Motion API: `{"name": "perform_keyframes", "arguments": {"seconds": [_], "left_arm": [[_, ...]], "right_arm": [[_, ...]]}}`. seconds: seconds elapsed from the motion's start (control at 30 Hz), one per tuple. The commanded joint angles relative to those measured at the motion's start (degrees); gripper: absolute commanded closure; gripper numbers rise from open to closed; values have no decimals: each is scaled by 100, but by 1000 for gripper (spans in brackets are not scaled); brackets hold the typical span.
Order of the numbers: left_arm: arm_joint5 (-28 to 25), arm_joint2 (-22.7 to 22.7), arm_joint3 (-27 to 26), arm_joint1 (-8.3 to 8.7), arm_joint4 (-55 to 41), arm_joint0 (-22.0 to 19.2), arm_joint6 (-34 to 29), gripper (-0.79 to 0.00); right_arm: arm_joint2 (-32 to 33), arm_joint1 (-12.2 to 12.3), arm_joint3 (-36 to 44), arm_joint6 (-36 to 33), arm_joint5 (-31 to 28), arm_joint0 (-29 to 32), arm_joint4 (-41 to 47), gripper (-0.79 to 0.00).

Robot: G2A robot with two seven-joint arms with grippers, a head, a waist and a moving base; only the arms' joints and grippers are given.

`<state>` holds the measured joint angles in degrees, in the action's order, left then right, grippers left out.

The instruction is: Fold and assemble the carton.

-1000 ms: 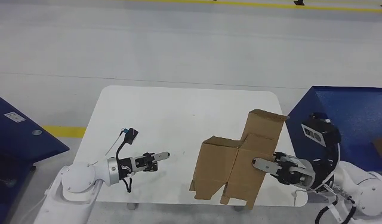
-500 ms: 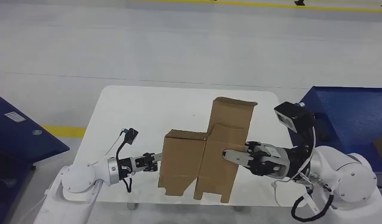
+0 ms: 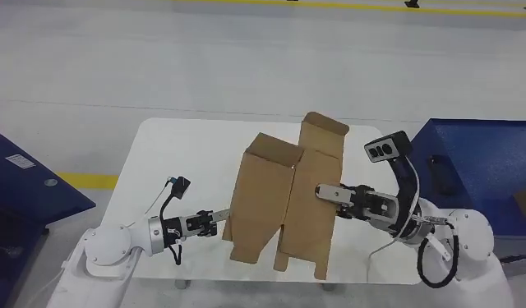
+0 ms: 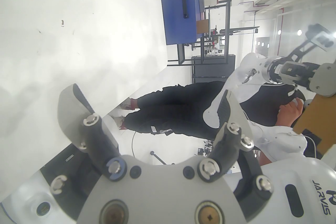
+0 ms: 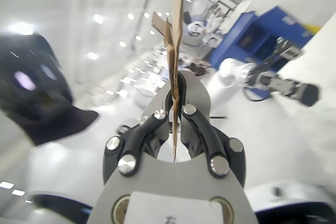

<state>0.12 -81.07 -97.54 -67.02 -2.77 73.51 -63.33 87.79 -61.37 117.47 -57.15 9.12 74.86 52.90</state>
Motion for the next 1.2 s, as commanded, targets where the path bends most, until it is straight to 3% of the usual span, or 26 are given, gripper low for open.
{"name": "perform_keyframes", "arguments": {"seconds": [0.0,0.2,0.3,0.47,0.6,0.73,0.83,0.9,0.97,1.03,1.17], "left_arm": [[0,0,0,0,0,0,0,-785],[0,0,0,0,0,0,0,-785],[0,0,0,0,0,0,0,-785],[0,0,0,0,0,0,0,-785],[0,0,0,0,0,0,0,-785],[0,0,0,0,0,0,0,-785],[0,0,0,0,0,0,0,-785],[0,0,0,0,0,0,0,-785],[0,0,0,0,0,0,0,-785],[0,0,0,0,0,0,0,-785],[0,0,0,0,0,0,0,-785]], "right_arm": [[-183,-15,-159,172,986,-65,1751,0],[-1345,-115,-686,1201,3955,5,5550,0],[-1929,-116,-979,2166,4889,-89,7578,0],[-2945,56,-1041,4272,4889,-481,11003,0],[-2969,181,-1097,5311,4789,-675,12293,0],[-2487,237,-1163,5453,4676,-740,11915,0],[-1667,193,-989,4804,4296,-738,9891,0],[-1295,128,-757,3859,3637,-618,8009,0],[-1166,75,-747,2911,2964,-485,6734,0],[-949,59,-694,2092,1910,-445,5023,0],[-712,69,-695,1360,462,-360,2960,0]]}}
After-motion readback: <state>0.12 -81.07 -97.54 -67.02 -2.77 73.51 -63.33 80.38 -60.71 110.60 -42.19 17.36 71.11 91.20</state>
